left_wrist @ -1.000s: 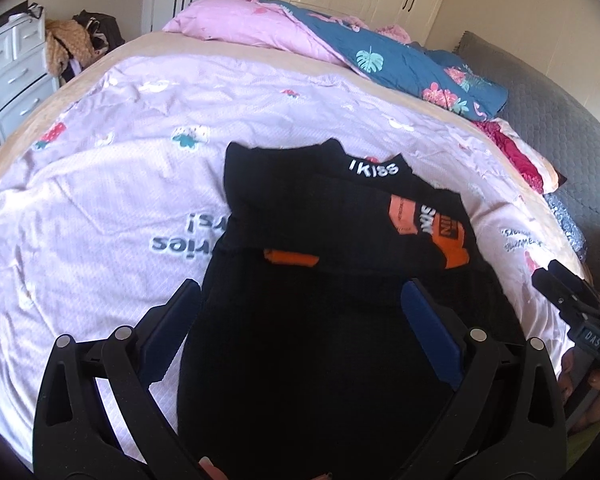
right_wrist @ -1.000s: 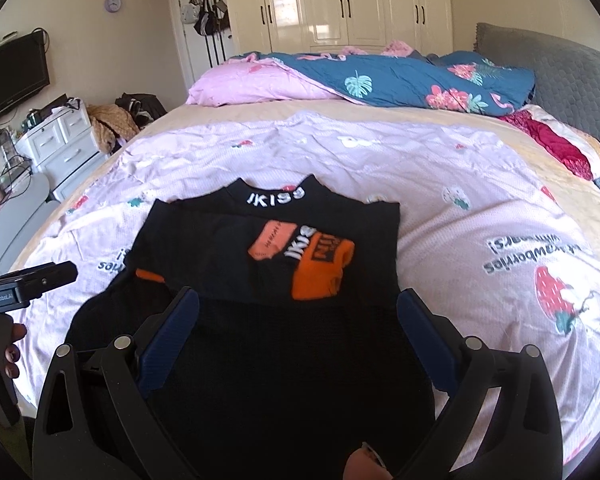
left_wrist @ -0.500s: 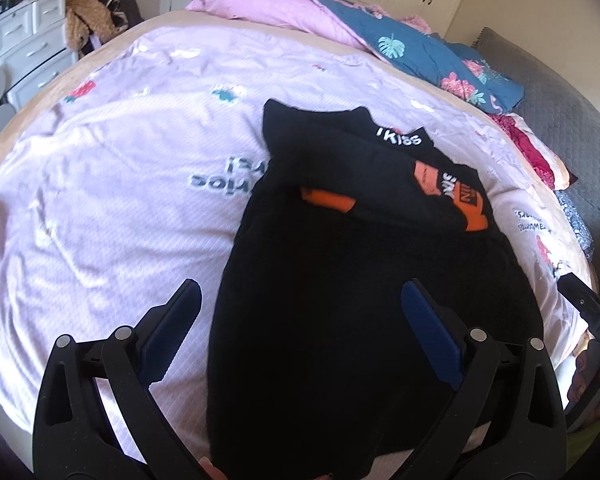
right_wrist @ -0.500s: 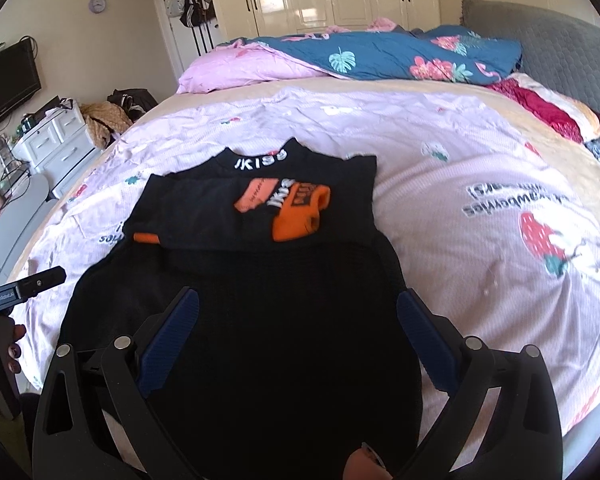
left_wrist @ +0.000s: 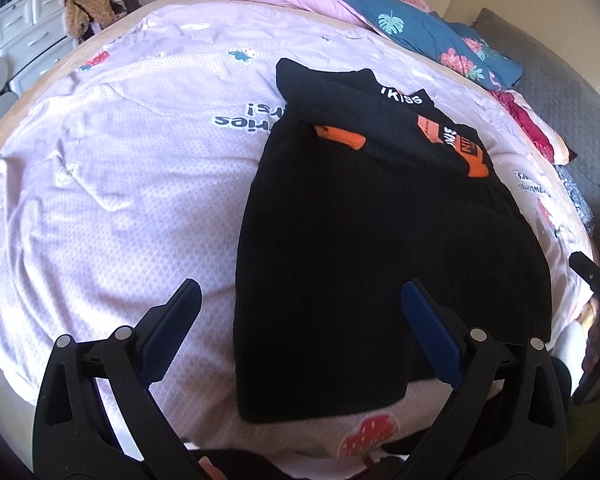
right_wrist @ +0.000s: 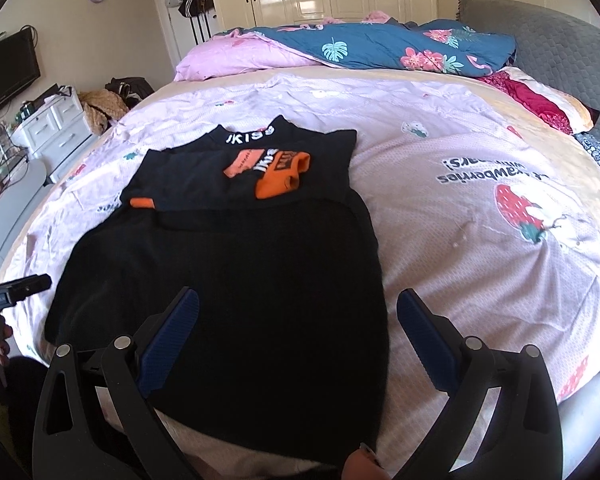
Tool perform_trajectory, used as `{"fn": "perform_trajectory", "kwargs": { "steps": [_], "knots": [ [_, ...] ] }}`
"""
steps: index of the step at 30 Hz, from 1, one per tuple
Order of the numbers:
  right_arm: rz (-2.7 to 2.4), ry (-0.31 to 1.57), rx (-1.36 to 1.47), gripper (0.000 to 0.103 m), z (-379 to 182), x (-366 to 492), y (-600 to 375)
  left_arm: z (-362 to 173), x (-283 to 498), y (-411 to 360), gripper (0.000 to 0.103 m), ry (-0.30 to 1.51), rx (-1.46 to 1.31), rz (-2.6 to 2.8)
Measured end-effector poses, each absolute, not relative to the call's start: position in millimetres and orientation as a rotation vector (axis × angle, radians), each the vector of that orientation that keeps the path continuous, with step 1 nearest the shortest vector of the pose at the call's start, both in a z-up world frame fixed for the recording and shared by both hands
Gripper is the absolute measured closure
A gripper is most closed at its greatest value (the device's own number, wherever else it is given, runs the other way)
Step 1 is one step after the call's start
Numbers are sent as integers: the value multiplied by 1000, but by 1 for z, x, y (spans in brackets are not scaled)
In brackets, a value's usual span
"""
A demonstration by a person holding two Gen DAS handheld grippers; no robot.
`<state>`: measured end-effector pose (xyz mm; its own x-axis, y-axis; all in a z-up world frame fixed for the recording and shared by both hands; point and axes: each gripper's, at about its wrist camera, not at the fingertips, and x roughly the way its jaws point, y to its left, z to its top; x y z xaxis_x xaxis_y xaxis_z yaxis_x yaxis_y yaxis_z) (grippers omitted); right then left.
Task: Fold small clothes
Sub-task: 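Grasp the shirt hem with both tools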
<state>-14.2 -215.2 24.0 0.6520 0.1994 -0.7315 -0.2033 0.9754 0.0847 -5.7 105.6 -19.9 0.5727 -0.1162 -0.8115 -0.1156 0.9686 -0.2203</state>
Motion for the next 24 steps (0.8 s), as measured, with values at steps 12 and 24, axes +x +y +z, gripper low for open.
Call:
{"fn": "perform_trajectory", "kwargs": {
  "steps": [12, 24],
  "knots": [
    [236, 910, -18, 4, -6, -43, -238, -37, -23, 108, 45, 1034, -306, -54],
    [314, 1033, 23, 6, -31, -51, -248, -64, -8, 105, 30, 1183, -338, -86]
  ]
}}
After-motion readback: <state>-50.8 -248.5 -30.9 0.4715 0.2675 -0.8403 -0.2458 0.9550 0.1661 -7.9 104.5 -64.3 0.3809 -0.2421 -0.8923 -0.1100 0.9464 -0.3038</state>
